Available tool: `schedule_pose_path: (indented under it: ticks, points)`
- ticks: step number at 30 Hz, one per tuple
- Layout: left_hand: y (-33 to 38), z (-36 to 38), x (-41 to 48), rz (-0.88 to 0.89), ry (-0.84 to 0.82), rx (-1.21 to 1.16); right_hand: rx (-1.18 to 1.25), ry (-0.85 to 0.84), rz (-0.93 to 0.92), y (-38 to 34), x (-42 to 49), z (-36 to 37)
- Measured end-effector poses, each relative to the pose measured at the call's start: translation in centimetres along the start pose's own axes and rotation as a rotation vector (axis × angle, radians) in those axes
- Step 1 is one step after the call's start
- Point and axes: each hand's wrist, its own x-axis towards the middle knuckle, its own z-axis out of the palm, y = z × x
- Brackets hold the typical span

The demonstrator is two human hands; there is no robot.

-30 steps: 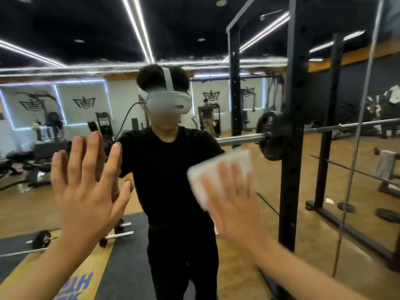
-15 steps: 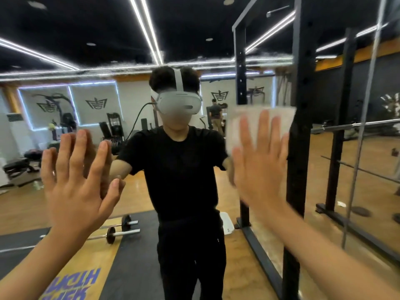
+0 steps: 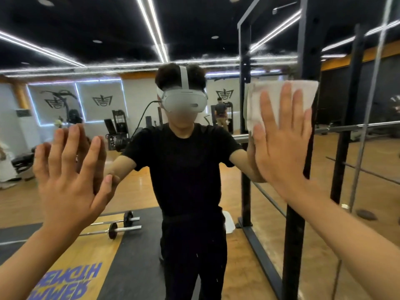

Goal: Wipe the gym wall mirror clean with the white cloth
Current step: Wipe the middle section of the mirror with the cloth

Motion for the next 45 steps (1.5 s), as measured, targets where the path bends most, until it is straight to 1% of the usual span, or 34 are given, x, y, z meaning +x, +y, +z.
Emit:
schedule_pose_path:
  ticks: [1, 2, 4, 5, 6, 7, 8, 9, 12, 14, 16, 17, 19, 20, 21, 22, 24, 27, 29, 31, 33, 35, 36, 38, 39, 40, 42, 44, 45]
  points:
    - [-0.1, 0.1, 0.0, -0.002, -0.010, 0.001, 0.017, -0.019, 0.028, -0.6, -3.5, 0.7]
    - [0.0, 0.0, -0.2, -0.004, -0.018, 0.000, 0.025, -0.060, 0.011, -1.1, -7.6, 1.2]
    - [-0.1, 0.0, -0.1, -0.003, -0.030, -0.002, 0.009, -0.189, -0.099, -1.5, -15.2, 1.5]
    - [-0.4, 0.2, -0.1, -0.008, -0.039, -0.003, -0.017, -0.250, -0.173, -0.8, -17.3, 1.4]
    - [-0.7, 0.4, -0.2, -0.018, -0.052, -0.002, -0.032, -0.292, -0.249, 0.3, -17.6, 1.1]
    - [-1.0, 0.9, -0.4, -0.027, -0.063, 0.002, -0.040, -0.292, -0.302, 1.4, -16.3, 0.9]
    - [-1.2, 1.1, -0.6, -0.032, -0.073, 0.000, -0.044, -0.255, -0.328, 2.1, -13.9, 0.6]
    - [-1.2, 1.3, -0.6, -0.035, -0.078, -0.013, -0.040, -0.189, -0.307, 2.6, -10.6, 0.3]
    - [-0.6, 0.8, -0.3, -0.017, -0.033, -0.017, -0.033, -0.071, -0.094, 2.6, -0.9, -0.9]
    - [0.0, 0.3, -0.1, 0.009, 0.005, -0.005, 0.008, -0.037, 0.045, 1.4, -0.1, -0.8]
    - [0.3, -0.1, 0.0, 0.020, 0.029, 0.010, 0.047, -0.057, 0.116, -0.4, -5.5, 0.3]
    - [0.2, 0.0, 0.0, 0.029, 0.034, 0.017, 0.051, -0.102, 0.104, -1.3, -9.7, 1.0]
    - [0.1, -0.1, 0.1, 0.041, 0.028, 0.017, 0.030, -0.252, -0.001, -2.7, -17.7, 1.2]
    - [0.1, -0.1, 0.1, 0.040, 0.029, 0.016, 0.016, -0.298, -0.060, -2.7, -19.7, 1.1]
    - [0.1, 0.0, 0.1, 0.036, 0.031, 0.014, 0.023, -0.318, -0.102, -2.3, -19.5, 1.1]
    - [0.1, 0.1, -0.1, 0.031, 0.038, 0.017, 0.048, -0.308, -0.125, -1.8, -17.4, 1.0]
    - [0.1, 0.2, -0.1, 0.039, 0.060, 0.031, 0.071, -0.182, -0.132, -1.9, -9.7, 0.7]
    - [0.1, 0.2, 0.1, 0.045, 0.058, 0.031, 0.036, -0.010, -0.012, -3.4, 1.5, -0.1]
    - [0.1, 0.3, 0.0, 0.037, 0.041, 0.039, 0.040, 0.006, 0.060, -5.6, 2.5, 0.2]
    - [0.0, 0.2, -0.2, 0.033, 0.033, 0.046, 0.038, -0.068, -0.010, -8.3, -2.7, 1.3]
    - [-0.1, 0.2, -0.2, 0.038, 0.023, 0.042, 0.050, -0.190, -0.197, -9.8, -11.5, 2.5]
    - [-0.2, 0.1, -0.1, 0.045, 0.020, 0.045, 0.030, -0.292, -0.401, -8.9, -18.5, 2.7]
    - [-0.2, 0.1, -0.1, 0.045, 0.021, 0.045, 0.013, -0.317, -0.456, -7.8, -19.7, 2.5]
    - [0.0, 0.1, -0.1, 0.037, 0.039, 0.044, -0.005, -0.301, -0.517, -5.6, -17.9, 2.3]
    - [0.2, 0.2, -0.1, 0.031, 0.051, 0.044, -0.007, -0.268, -0.506, -5.0, -15.5, 2.1]
    - [0.3, 0.3, 0.0, 0.029, 0.063, 0.049, -0.003, -0.218, -0.456, -4.8, -12.0, 1.9]
    - [0.3, 0.4, 0.0, 0.037, 0.065, 0.066, 0.008, -0.110, -0.276, -6.0, -3.9, 1.3]
    - [0.3, 0.5, 0.0, 0.034, 0.065, 0.077, 0.028, -0.034, -0.070, -9.3, 2.7, 0.9]
    - [0.3, 0.5, 0.1, 0.033, 0.070, 0.081, 0.039, -0.011, 0.011, -11.6, 4.5, 0.9]
